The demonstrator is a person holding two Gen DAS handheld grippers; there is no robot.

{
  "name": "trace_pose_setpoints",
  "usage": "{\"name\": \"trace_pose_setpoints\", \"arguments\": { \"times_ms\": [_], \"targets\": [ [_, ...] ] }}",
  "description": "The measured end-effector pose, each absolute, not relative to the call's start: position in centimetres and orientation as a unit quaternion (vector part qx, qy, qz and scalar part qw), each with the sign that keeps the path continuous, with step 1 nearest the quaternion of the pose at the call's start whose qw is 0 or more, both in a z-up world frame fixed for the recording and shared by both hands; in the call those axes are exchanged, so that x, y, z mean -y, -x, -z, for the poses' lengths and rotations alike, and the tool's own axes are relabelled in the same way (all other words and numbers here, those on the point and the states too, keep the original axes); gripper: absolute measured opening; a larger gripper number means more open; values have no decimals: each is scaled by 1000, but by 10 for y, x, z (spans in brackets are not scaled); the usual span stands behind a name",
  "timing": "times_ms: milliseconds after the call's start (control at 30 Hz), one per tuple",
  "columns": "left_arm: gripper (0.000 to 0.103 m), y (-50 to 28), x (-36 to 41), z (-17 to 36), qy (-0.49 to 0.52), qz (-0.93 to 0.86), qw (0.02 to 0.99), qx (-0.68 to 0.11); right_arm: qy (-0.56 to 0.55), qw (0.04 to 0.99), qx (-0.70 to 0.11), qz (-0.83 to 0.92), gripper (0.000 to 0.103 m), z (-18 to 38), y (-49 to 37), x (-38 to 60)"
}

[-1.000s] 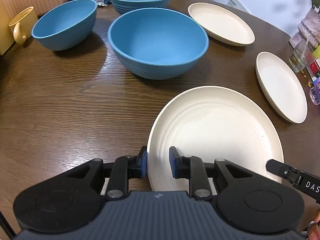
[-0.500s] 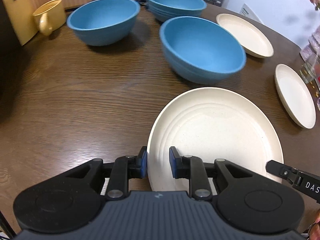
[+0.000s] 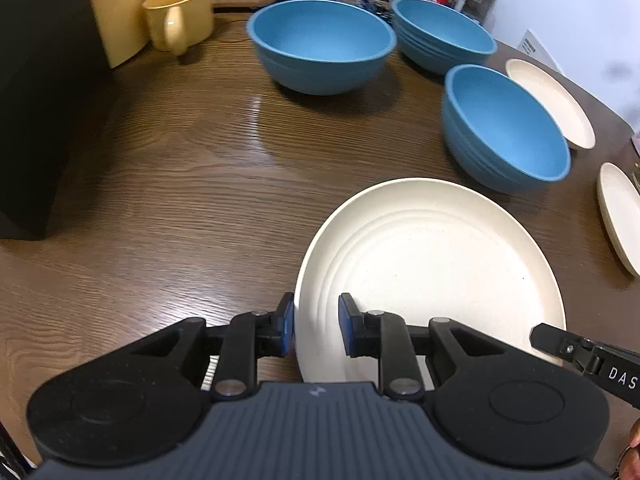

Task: Organize plates and bowls
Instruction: 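Carry the left tool's plate toward the yellow mug while the right tool carries its plate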

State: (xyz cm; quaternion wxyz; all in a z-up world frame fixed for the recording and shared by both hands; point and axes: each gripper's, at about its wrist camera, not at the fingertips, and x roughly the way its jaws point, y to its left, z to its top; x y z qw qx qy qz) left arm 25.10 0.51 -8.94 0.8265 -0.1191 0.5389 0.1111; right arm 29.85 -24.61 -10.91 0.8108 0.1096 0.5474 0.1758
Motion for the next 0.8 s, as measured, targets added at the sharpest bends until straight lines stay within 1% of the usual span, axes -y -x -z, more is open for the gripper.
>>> {"name": "trace_pose_setpoints", "arguments": {
  "times_ms": [800],
  "targets": [
    [23, -226, -114, 103, 142, -142, 817, -540, -86, 800, -558, -203, 7, 117, -284, 137]
  ]
}}
